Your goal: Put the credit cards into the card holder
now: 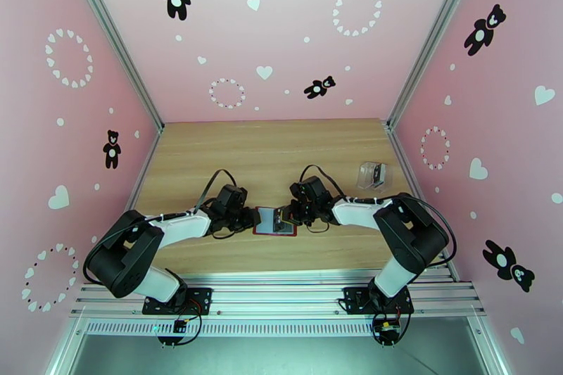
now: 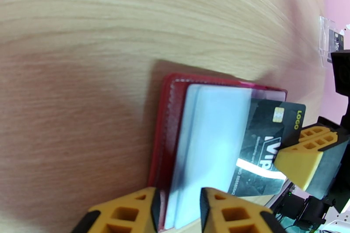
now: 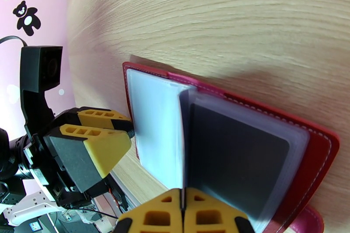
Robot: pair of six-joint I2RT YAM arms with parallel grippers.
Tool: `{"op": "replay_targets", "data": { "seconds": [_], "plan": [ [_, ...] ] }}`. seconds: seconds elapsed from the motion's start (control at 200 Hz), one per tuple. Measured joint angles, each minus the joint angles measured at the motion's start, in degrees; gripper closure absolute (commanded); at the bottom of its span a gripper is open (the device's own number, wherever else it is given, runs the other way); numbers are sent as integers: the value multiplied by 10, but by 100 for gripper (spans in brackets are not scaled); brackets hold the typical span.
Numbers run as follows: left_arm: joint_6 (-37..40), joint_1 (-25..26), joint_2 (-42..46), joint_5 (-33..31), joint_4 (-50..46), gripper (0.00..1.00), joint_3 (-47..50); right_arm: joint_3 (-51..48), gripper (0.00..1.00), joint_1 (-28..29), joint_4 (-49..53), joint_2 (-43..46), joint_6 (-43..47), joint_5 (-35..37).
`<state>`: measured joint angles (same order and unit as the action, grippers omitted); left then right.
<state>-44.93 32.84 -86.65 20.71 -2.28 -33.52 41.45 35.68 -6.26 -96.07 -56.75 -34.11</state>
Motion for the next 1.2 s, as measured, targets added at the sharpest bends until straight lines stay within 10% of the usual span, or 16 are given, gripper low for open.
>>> {"op": "replay_targets", "data": {
  "seconds": [1.196],
  "plan": [
    [3,11,0,-19,-15,69,-9,-16,100,4,-49,-10,-24,-1]
  ]
}}
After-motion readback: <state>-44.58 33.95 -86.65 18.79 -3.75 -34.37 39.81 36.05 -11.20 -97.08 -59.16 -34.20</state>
